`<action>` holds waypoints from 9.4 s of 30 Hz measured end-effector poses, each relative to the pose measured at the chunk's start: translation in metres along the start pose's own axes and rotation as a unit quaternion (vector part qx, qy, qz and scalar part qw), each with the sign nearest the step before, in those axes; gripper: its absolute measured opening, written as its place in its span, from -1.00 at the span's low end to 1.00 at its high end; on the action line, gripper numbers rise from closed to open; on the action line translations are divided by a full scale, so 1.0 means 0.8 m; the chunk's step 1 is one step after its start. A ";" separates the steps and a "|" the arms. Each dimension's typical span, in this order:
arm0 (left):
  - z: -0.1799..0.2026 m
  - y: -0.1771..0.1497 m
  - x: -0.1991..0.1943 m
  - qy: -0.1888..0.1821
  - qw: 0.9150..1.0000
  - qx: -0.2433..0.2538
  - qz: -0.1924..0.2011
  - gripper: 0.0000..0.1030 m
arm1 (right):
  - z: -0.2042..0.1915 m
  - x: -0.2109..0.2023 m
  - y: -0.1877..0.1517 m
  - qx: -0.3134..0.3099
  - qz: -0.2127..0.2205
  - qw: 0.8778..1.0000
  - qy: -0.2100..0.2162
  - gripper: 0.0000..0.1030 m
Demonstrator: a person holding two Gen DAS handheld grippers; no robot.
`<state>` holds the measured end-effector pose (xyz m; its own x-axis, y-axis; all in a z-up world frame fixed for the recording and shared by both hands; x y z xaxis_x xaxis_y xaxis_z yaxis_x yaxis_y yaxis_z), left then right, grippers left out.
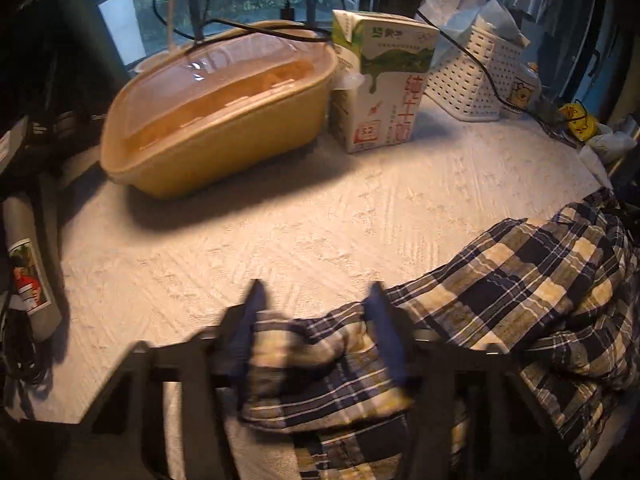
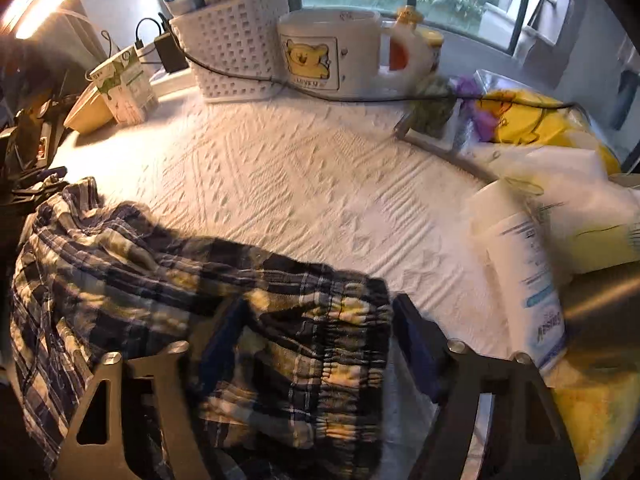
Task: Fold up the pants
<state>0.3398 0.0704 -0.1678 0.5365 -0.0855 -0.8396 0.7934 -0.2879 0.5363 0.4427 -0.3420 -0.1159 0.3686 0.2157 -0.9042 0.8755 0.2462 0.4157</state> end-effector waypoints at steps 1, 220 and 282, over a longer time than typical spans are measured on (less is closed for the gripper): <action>0.000 -0.002 -0.004 -0.019 1.000 -0.011 0.000 -0.94 | -0.004 0.000 0.000 -0.007 -0.002 1.000 0.002 0.03; 0.159 0.002 -0.043 -0.071 0.992 0.101 0.030 -0.93 | 0.023 -0.142 -0.165 0.076 0.152 0.985 -0.006 0.51; -0.024 -0.095 -0.130 0.050 0.995 -0.005 0.082 -0.09 | -0.009 -0.068 0.026 -0.013 0.149 0.985 -0.088 0.35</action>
<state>0.2295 0.1192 -0.1198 0.6851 -0.0346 -0.7277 0.6948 -0.2691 0.6669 0.4388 -0.3416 -0.0570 0.6590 0.1159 -0.7432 0.7123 0.2211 0.6661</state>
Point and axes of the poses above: each gripper's, at about its wrist camera, not at the fingertips, and x roughly the way its jaws point, z to its right, y to its top, the point moved 7 cm from there along x, roughly the way its jaws point, and after that the axes turned 15 degrees about x, right-handed, at the moved point
